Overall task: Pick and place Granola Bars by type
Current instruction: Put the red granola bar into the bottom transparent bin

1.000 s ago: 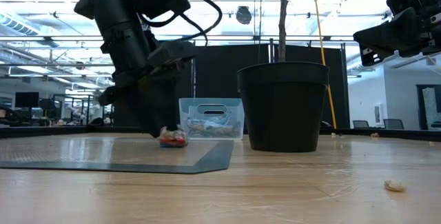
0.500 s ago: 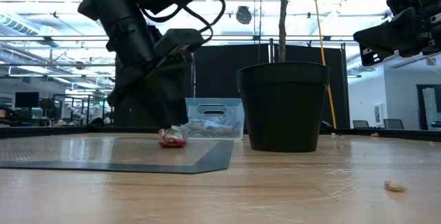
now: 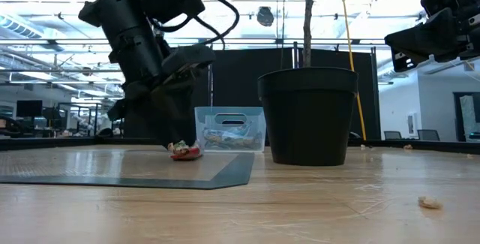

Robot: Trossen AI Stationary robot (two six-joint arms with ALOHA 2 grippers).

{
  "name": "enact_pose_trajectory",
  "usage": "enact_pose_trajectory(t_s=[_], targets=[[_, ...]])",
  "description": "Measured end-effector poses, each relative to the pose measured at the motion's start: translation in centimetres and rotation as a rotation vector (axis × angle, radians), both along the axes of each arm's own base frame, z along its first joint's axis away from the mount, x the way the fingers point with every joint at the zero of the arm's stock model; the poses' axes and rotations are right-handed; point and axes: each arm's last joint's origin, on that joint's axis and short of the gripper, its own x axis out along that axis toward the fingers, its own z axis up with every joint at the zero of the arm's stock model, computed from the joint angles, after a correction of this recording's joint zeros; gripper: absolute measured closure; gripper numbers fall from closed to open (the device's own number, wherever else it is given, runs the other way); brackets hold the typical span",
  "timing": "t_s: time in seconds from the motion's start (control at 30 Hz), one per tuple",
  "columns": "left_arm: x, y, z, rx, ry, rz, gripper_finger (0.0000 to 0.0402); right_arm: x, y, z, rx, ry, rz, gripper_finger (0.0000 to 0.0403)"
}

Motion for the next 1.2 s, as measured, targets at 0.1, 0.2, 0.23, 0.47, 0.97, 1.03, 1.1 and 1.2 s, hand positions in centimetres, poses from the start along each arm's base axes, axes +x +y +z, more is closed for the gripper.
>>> enact_pose_trajectory(t_s=[0.1,0.2,0.23,0.47,0.97,1.03,1.1,1.2], targets=[[-0.26,0.07,-0.39,0.002,-0.003,0.023,0.0231,0.0,0.0,0.0,0.0,0.0,0.0,0.0403],[-0.25,0.07,-0.57,-0.002,-0.028,0.02,0.0231,0.0,0.0,0.0,0.0,0.0,0.0,0.0403],[-0.21,0.06,-0.58,-0.003,-0.036,0.014,0.0231,0.0,0.0,0.0,0.0,0.0,0.0,0.0403],[-0.23,0.04,-0.71,-0.009,-0.049,0.003,0.0237,0.0,0.0,0.01,0.0,-0.001,0.0,0.0403],[-0.19,0.03,-0.68,0.058,-0.049,-0.096,0.0386,0.0,0.0,0.01,0.0,-0.001,0.0,0.0403],[-0.2,0.02,-0.69,0.061,-0.048,-0.101,0.0387,0.0,0.0,0.0,0.0,-0.001,0.0,0.0403],[-0.2,0.02,-0.69,0.062,-0.048,-0.101,0.0393,0.0,0.0,0.01,0.0,-0.001,0.0,0.0403],[-0.2,0.02,-0.69,0.064,-0.048,-0.103,0.0393,0.0,0.0,0.0,0.0,0.0,0.0,0.0403]])
